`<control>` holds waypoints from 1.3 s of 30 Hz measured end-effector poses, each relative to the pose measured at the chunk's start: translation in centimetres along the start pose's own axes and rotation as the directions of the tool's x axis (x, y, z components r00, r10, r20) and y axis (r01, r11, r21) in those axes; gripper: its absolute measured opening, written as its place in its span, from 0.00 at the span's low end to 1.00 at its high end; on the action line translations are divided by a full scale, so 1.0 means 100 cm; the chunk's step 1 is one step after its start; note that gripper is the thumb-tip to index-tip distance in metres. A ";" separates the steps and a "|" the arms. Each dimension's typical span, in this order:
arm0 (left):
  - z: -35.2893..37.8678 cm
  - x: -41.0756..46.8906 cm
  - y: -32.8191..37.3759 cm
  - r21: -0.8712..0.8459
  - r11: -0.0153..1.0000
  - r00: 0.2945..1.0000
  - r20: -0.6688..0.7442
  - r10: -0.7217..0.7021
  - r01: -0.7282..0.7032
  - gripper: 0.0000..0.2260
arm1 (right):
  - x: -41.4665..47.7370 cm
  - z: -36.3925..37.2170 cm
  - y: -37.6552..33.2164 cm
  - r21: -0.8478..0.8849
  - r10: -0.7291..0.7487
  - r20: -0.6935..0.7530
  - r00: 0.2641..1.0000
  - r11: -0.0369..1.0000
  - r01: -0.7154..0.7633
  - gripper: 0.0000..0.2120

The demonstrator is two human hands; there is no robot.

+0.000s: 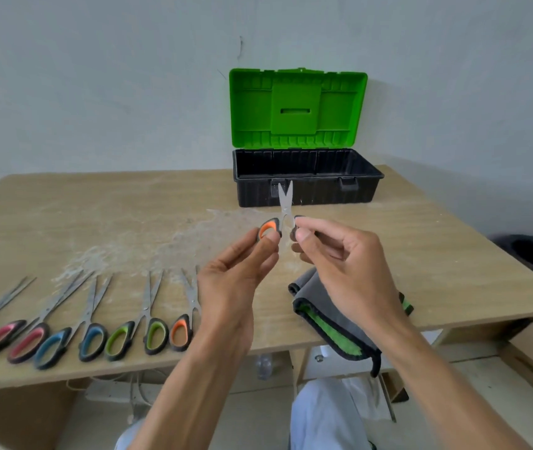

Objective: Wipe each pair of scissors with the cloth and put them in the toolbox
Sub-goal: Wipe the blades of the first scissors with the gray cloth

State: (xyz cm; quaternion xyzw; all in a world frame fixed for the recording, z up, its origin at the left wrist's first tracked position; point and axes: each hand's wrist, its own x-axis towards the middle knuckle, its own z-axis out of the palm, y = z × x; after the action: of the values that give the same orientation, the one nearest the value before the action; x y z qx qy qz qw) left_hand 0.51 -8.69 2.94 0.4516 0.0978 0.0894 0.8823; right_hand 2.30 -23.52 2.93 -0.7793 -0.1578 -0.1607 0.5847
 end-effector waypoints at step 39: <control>0.082 0.329 -0.056 0.754 -0.510 0.831 0.542 0.126 -0.414 0.36 | 0.339 -0.073 0.166 -0.512 0.483 -0.223 0.847 0.681 -0.523 0.09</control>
State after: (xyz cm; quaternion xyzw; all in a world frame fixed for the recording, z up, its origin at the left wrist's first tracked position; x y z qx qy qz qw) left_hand 34.69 -10.24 0.12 0.9816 -0.0811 0.1680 0.0416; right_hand 39.51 -32.99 5.34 -0.9212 0.1364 -0.0597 0.3594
